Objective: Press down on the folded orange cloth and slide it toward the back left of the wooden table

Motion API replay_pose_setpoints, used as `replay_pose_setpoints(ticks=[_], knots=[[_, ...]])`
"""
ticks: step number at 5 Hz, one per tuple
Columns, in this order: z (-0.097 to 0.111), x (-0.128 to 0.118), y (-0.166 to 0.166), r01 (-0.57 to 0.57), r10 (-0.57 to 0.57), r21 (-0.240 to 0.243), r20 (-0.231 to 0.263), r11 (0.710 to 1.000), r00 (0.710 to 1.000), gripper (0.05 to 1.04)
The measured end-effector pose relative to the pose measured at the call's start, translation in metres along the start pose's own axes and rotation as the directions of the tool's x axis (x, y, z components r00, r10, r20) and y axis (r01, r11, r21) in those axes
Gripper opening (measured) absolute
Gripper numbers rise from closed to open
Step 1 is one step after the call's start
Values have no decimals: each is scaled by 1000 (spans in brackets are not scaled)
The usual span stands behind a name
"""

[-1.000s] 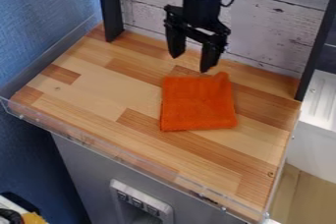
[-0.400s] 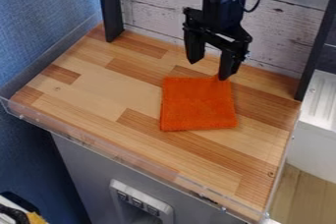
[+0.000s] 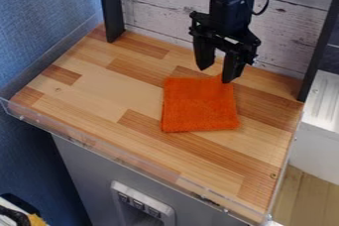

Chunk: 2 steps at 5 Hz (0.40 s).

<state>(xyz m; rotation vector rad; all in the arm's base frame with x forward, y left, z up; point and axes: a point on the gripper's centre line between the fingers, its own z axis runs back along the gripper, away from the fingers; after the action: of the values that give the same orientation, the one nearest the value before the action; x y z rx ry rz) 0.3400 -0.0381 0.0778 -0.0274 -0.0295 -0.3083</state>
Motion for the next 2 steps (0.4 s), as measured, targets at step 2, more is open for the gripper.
replay_pose_setpoints(ticks=[2], knots=[[-17,-7,-1,23,-23,-5,-30,1000,999,157]])
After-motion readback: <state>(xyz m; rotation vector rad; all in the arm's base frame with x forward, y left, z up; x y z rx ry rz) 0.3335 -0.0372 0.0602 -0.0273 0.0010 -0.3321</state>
